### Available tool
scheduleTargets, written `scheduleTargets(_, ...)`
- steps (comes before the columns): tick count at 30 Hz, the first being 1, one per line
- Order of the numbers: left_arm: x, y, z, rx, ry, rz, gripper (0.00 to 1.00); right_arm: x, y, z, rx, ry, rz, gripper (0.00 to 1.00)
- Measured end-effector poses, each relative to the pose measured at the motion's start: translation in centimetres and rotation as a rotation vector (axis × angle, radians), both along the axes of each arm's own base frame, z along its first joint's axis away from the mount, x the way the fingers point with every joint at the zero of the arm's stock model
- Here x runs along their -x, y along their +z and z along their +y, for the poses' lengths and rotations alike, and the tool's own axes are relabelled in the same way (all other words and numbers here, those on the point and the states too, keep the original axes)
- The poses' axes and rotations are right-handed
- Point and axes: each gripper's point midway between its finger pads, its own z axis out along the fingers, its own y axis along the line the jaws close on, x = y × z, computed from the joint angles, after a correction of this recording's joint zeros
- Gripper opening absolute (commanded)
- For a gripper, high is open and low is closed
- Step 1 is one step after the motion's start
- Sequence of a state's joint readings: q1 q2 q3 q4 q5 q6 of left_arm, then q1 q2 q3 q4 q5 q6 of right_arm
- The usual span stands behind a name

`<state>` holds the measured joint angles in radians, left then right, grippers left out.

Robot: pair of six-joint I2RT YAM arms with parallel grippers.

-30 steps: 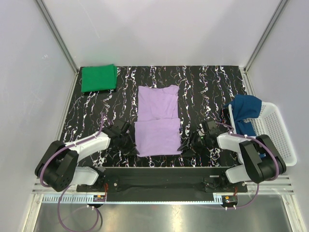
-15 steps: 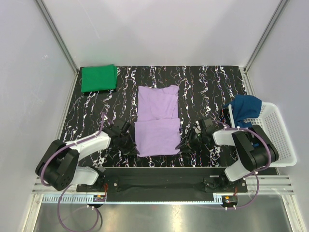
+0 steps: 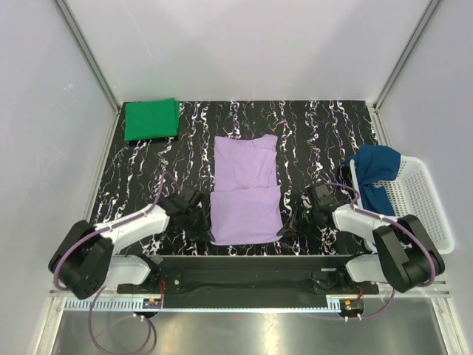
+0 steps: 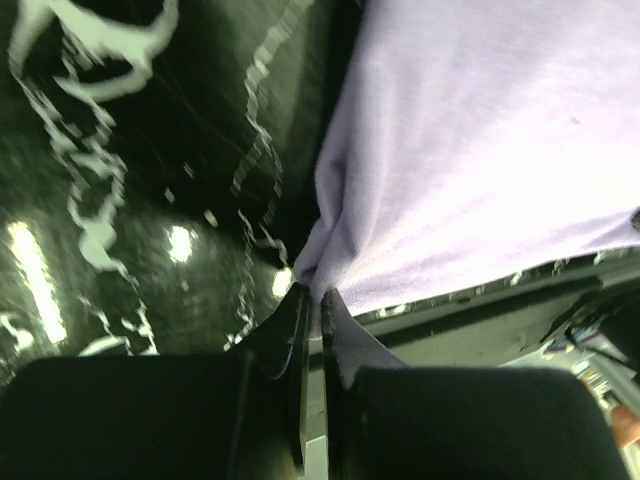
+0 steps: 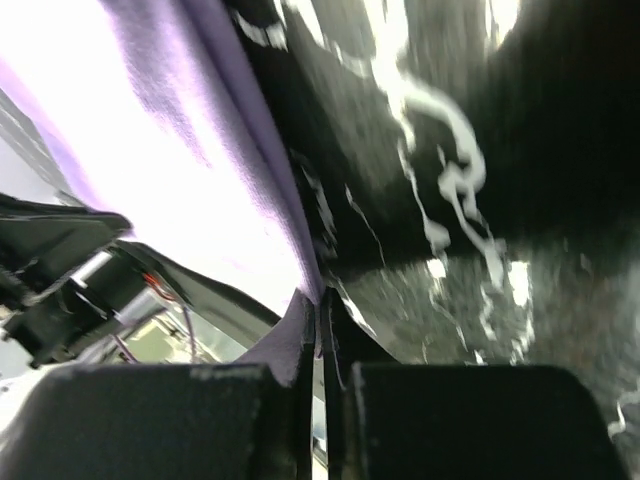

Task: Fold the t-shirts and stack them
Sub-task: Fold the tshirt

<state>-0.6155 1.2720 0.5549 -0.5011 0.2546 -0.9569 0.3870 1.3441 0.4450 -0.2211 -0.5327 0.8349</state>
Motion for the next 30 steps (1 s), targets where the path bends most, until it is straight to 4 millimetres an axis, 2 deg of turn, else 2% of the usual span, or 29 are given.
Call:
scheduleTargets(6, 2.6, 1.5, -0.4, 0.027, -0.077, -0.041, 0.00, 3.0, 0.4, -0.3, 0.027, 0.056, 0.017, 0.00)
scheduleTargets(10, 4.2, 3.0, -0.3, 0.045, -0.104, -0.053, 0.00, 4.8, 1.9, -0.4, 0.018, 0.080, 0.005, 0.00)
scheduleTargets(13, 4.3, 4.6, -0.2, 0.052, -0.097, -0.060, 0.00, 5.3, 3.5, -0.6, 0.015, 0.085, -0.011, 0.00)
scheduleTargets(16, 3.1, 6.9, -0.6, 0.040, -0.090, -0.073, 0.00, 4.3, 5.4, -0.5, 0.037, 0.081, -0.027, 0.00)
scheduleTargets(19, -0.3, 9.7, -1.2, 0.007, -0.069, -0.099, 0.00, 1.6, 7.6, 0.1, 0.068, 0.082, -0.050, 0.00)
scheduleTargets(22, -5.2, 12.2, -1.5, -0.011, -0.045, -0.164, 0.00, -2.6, 9.8, 0.3, 0.080, 0.058, -0.103, 0.00)
scheduleTargets(26, -10.7, 13.5, -1.2, -0.032, -0.020, -0.201, 0.00, -8.6, 11.3, -0.6, 0.094, 0.014, -0.143, 0.00)
scheduleTargets(30, -15.6, 14.1, -0.9, -0.041, -0.009, -0.224, 0.00, -13.0, 12.1, -0.8, 0.095, 0.025, -0.164, 0.00)
